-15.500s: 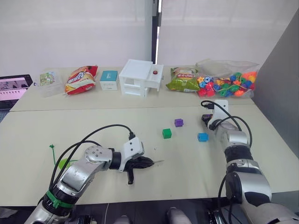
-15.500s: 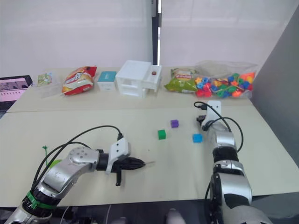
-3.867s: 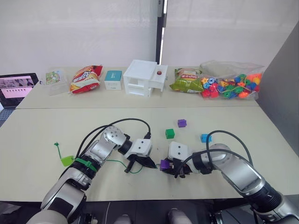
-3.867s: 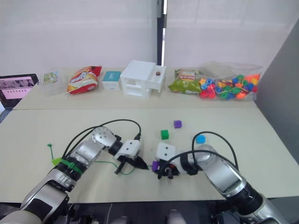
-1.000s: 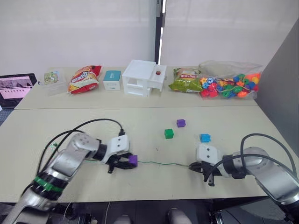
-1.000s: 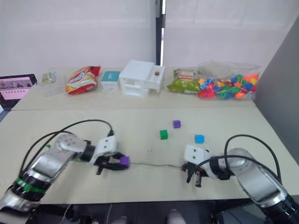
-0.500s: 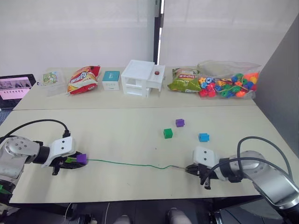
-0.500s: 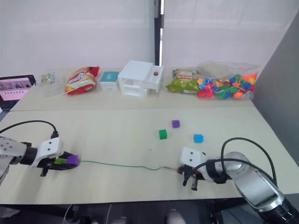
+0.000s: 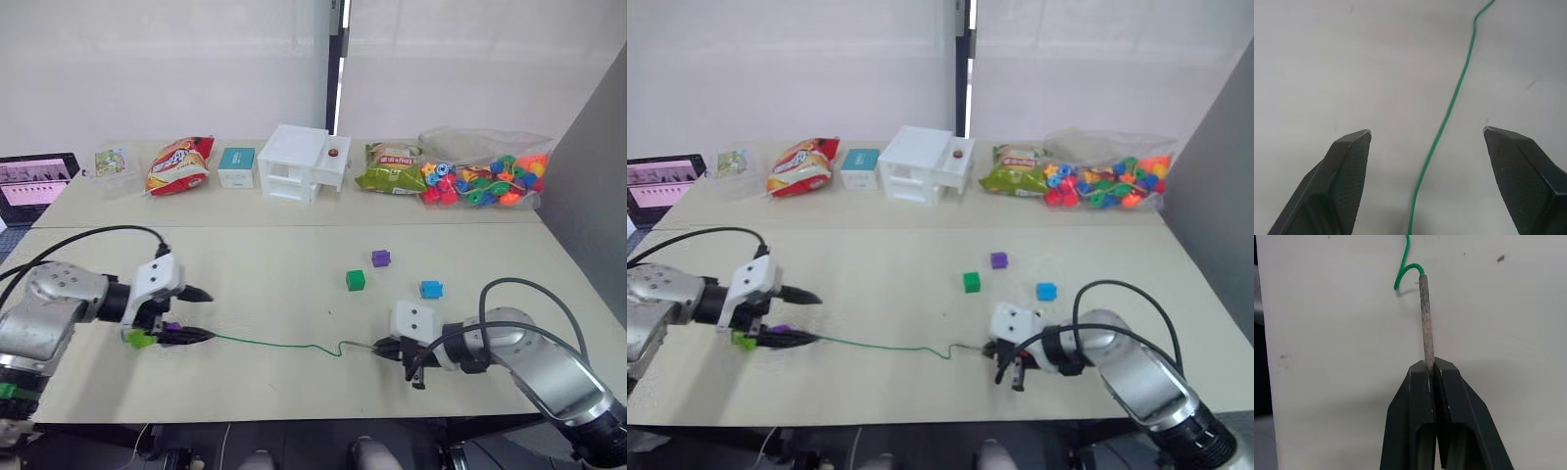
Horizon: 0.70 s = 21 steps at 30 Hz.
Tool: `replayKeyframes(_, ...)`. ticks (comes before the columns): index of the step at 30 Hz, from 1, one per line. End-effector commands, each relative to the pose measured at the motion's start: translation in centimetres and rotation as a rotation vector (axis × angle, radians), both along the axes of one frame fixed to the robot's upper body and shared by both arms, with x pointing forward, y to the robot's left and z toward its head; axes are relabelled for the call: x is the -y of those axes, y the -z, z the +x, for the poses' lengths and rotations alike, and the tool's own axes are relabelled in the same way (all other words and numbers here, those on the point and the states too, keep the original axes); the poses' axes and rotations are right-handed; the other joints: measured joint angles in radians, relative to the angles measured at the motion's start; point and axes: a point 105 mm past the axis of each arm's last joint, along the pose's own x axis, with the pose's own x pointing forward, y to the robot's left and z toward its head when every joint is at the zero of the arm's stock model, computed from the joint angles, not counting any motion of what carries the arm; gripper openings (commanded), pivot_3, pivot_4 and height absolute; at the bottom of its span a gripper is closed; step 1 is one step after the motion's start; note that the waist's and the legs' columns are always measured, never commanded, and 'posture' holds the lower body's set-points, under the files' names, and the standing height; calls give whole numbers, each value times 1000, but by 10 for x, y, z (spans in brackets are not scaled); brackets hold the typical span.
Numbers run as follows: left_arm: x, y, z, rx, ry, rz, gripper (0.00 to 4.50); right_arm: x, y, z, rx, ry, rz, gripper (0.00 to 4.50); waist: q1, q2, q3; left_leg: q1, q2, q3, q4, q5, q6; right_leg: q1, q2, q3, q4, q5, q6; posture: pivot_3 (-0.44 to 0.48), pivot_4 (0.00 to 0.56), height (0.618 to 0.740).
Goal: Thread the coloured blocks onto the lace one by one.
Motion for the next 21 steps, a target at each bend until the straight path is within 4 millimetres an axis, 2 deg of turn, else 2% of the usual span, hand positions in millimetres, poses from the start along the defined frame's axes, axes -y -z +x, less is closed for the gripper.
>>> replayKeyframes(1,48,6,-6,-7,92,-72,3880,-11,-4,4,32,-27,-3,0,0,0,0,0,0,0,0,0,0,0,0,0,0,0,0,0,150,740)
replayKeyframes(5,95,16,-7,-11,150,-156,3880,-25,-9,7,50,-65,-4,0,1,-1,0,-1,0,0,1,0,0,0,0,0,0,0,0,0,150,740)
replayKeyframes(8,117,24,-7,-16,174,-196,3880,-29,-11,9,58,-71,-7,0,-1,-1,0,-1,0,-1,1,0,0,0,0,0,1,0,0,0,150,740)
replayKeyframes(11,128,30,-2,-33,168,-226,3880,-30,-11,11,63,-70,-12,0,0,-1,0,-1,-1,-1,1,0,0,0,0,0,1,0,0,0,150,740)
replayKeyframes(14,131,34,0,-47,163,-238,3880,-29,-13,12,67,-63,-13,0,0,-1,0,-1,-1,-1,1,0,0,0,0,0,0,0,0,0,150,740)
replayKeyframes(15,132,33,-1,-58,168,-247,3340,-29,-14,12,68,-61,-13,0,0,-1,0,0,-1,-1,1,0,0,0,0,0,0,0,0,0,150,740)
replayKeyframes(18,133,38,-4,-62,180,-230,2445,-29,-15,12,69,-56,-11,0,1,-1,0,0,-1,-1,1,0,0,0,0,0,0,0,0,0,150,740)
replayKeyframes(21,133,38,-2,-59,171,-235,1321,-29,-16,11,69,-53,-7,0,1,-1,0,-1,-1,-1,1,0,0,0,0,0,0,0,0,0,150,740)
